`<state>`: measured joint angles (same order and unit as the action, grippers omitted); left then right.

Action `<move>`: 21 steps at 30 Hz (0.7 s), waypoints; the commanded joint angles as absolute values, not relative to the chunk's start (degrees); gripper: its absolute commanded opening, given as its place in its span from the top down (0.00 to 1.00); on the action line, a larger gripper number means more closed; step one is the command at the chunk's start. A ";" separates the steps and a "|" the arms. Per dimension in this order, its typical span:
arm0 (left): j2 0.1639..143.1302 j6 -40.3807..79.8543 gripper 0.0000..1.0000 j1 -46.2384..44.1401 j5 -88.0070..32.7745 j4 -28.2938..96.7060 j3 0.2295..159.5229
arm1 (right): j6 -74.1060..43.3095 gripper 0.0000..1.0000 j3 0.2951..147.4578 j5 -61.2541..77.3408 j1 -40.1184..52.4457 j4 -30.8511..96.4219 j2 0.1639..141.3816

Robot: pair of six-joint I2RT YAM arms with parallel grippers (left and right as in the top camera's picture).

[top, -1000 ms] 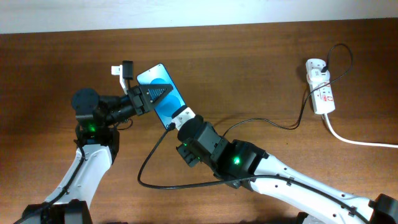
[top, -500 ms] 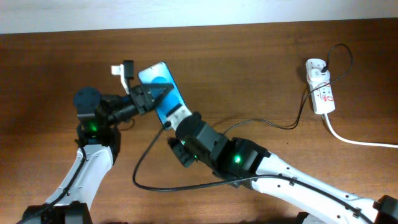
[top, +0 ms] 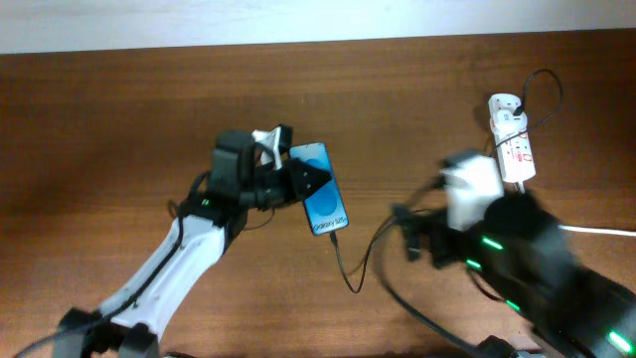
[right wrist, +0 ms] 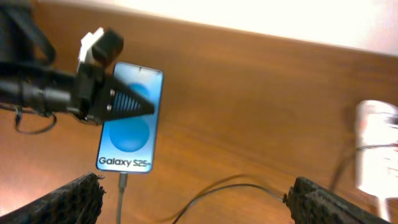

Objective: Plug charger to phone and switch on socket
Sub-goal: 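Release the cable and lower the phone flat onto the table with the left gripper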

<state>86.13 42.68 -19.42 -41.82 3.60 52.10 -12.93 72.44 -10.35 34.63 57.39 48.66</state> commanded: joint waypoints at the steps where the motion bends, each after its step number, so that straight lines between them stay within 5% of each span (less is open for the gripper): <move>1: 95.07 25.56 1.00 -19.00 -43.03 9.69 65.69 | -12.75 0.01 73.41 -12.47 30.63 58.59 42.52; 14: 122.10 18.92 0.99 -15.44 -43.59 17.61 75.77 | -12.75 0.01 73.23 -12.49 29.91 61.56 42.41; 21: 123.44 18.11 0.86 -15.44 -42.13 19.27 75.75 | -12.78 0.01 73.23 -12.23 29.93 61.56 46.61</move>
